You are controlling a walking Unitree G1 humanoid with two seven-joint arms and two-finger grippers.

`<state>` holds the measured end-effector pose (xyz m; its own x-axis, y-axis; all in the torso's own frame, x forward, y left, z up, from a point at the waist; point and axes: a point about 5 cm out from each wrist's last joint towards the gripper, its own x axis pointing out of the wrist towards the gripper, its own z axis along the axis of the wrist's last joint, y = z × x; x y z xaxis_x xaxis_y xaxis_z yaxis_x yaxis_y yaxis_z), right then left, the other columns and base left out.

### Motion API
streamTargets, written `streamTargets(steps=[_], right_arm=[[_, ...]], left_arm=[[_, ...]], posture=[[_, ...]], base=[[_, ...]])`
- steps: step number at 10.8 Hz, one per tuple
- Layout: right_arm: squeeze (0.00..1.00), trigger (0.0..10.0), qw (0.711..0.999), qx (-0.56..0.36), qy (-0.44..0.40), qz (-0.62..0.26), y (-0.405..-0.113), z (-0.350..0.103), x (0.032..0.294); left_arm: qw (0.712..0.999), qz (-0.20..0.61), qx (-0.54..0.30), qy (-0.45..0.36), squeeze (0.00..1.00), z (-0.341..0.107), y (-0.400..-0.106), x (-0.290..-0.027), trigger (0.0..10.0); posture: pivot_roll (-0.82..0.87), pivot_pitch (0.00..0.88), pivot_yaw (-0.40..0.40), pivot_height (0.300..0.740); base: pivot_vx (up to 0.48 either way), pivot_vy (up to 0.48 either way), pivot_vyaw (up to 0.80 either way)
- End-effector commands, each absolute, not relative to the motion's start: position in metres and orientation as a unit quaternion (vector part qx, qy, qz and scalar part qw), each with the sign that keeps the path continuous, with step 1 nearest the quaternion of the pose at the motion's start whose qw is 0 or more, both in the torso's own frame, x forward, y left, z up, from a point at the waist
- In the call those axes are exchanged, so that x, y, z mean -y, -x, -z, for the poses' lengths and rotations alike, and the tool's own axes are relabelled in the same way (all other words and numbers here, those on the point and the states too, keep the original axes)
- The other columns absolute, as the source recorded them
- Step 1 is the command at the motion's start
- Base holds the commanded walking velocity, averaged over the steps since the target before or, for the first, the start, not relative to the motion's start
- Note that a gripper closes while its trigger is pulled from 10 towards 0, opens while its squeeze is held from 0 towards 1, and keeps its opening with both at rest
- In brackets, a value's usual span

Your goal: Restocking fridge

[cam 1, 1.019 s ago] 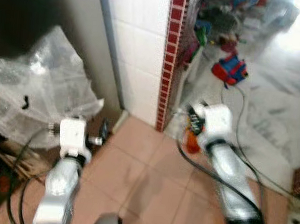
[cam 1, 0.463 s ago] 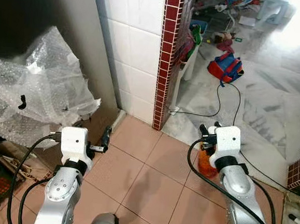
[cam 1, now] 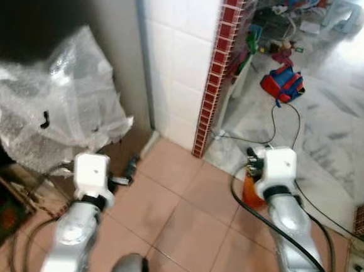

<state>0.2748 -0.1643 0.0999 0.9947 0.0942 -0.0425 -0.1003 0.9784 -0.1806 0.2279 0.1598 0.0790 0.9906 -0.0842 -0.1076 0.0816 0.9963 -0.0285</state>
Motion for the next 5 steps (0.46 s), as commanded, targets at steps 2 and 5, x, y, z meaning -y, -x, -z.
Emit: streamTargets(steps=[2,5], right_arm=[[0.0,10.0,0.994,-0.012,0.095,-0.042,-0.2771,-0.1038,0.1702],[0.0,10.0,0.995,-0.004,0.091,-0.05,-0.2794,-0.107,0.1671]], left_arm=[[0.998,0.047,-0.05,0.012,0.0,-0.0822,-0.228,-0.1569,10.0],[0.998,0.047,-0.052,0.008,0.0,-0.0824,-0.2296,-0.1562,10.0]], posture=[[0.06,0.069,-0.015,0.74],[0.06,0.067,-0.014,0.74]], base=[[0.0,0.48,0.0],[0.0,0.48,0.0]])
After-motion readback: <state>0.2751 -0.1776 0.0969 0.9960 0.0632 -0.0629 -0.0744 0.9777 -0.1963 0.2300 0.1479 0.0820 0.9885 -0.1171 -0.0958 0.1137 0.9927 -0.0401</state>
